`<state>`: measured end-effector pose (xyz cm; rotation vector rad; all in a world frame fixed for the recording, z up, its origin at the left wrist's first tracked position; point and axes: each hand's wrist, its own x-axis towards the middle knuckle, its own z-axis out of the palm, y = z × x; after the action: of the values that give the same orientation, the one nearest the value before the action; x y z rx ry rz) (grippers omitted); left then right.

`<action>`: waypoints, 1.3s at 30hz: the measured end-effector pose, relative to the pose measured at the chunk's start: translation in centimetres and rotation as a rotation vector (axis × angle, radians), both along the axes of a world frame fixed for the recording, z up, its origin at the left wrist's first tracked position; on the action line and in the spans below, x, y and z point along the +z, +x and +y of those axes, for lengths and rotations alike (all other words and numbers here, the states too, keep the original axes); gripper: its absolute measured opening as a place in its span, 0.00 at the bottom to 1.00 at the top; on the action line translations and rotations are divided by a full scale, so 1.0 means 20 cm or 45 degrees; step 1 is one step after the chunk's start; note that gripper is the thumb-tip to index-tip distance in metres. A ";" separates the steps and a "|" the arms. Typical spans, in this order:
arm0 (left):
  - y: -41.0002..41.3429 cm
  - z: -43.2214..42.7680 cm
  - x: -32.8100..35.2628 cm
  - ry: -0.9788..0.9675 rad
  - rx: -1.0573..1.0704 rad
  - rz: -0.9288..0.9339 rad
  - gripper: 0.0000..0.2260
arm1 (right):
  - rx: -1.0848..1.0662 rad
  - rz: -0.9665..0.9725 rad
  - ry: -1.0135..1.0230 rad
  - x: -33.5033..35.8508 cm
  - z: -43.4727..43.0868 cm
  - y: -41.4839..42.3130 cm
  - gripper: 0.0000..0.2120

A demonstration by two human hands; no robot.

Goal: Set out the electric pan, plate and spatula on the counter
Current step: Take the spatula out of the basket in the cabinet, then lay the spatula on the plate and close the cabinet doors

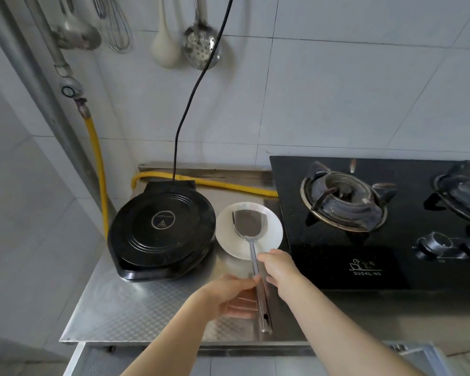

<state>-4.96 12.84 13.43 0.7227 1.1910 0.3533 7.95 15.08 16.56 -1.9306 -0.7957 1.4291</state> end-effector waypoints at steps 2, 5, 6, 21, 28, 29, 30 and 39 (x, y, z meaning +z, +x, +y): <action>0.01 0.05 -0.03 0.068 0.252 0.129 0.18 | -0.029 0.078 -0.013 -0.02 0.03 -0.01 0.04; 0.04 0.15 -0.07 0.120 0.580 0.062 0.08 | -0.072 0.154 -0.011 -0.05 0.07 -0.02 0.04; 0.05 0.18 -0.07 0.117 0.613 0.023 0.06 | -0.078 0.167 -0.007 -0.06 0.08 -0.02 0.07; 0.10 0.38 -0.10 0.130 0.630 0.016 0.14 | -0.113 0.088 -0.007 -0.10 0.26 0.03 0.11; 0.06 0.33 0.02 0.318 0.513 0.271 0.11 | 0.035 -0.094 0.111 -0.03 0.22 0.02 0.02; 0.05 0.31 0.05 0.398 0.452 0.361 0.14 | 0.057 -0.146 0.152 -0.02 0.21 0.02 0.09; 0.04 0.30 0.09 0.491 0.373 0.474 0.18 | 0.071 -0.223 0.188 0.01 0.19 0.01 0.16; -0.46 0.06 0.39 1.286 0.835 1.067 0.17 | 0.202 -0.333 0.346 0.06 0.07 -0.26 0.12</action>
<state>-14.22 14.07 21.17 1.4125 2.0625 1.3517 2.85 16.56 17.79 -1.8953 -1.2211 1.0987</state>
